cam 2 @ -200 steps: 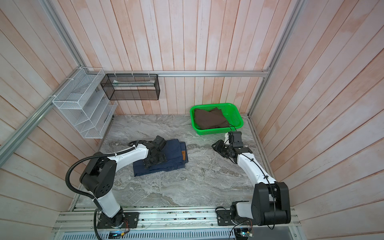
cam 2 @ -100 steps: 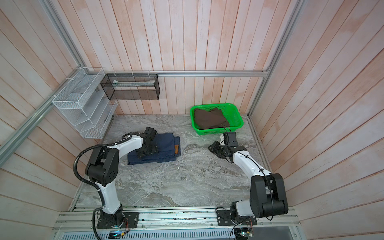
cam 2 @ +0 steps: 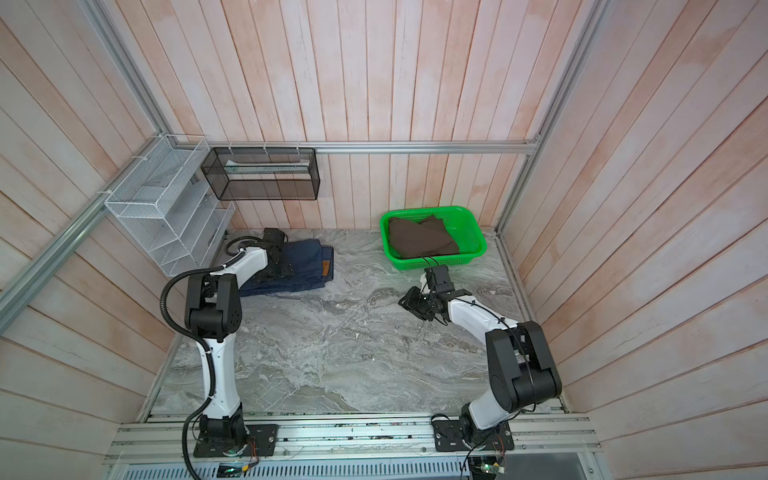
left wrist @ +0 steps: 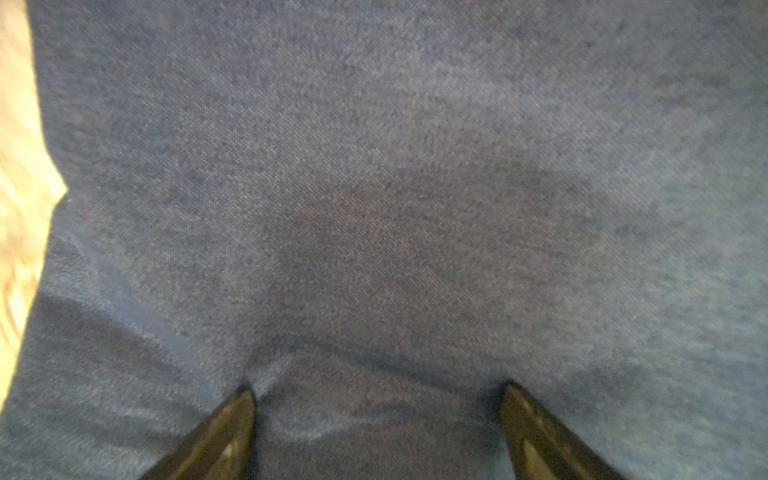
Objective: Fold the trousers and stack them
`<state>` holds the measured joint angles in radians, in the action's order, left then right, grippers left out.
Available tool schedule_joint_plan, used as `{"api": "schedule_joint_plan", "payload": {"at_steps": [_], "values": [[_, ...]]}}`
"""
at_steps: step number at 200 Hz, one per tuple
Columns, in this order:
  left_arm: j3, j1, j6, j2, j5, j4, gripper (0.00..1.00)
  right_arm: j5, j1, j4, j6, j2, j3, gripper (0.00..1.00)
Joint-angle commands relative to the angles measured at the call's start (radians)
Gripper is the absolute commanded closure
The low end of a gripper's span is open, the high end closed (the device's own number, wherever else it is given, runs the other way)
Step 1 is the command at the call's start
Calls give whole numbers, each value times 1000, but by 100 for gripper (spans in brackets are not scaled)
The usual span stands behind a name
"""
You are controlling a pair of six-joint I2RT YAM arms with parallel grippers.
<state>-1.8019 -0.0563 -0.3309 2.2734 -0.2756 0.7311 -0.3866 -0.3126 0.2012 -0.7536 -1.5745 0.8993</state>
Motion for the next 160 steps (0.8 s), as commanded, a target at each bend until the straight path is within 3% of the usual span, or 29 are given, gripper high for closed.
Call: {"api": "schedule_joint_plan", "payload": {"at_steps": [1, 58, 74, 92, 128, 160], "values": [[-64, 41, 106, 127, -45, 105, 5, 11, -17, -18, -11, -21, 47, 56], [-532, 59, 220, 348, -50, 260, 5, 21, -29, -22, -9, -60, 68, 56], [-593, 58, 211, 349, -32, 286, 5, 33, -30, -23, -6, -61, 71, 56], [-518, 41, 204, 248, -26, 239, 4, 45, -30, -17, 5, -54, 82, 56], [-302, -29, 173, -116, -40, 116, 0, 113, -12, -37, 80, 24, 78, 56], [23, -123, 154, -502, -31, -101, 0, 253, 44, -91, 161, 161, 20, 56]]}}
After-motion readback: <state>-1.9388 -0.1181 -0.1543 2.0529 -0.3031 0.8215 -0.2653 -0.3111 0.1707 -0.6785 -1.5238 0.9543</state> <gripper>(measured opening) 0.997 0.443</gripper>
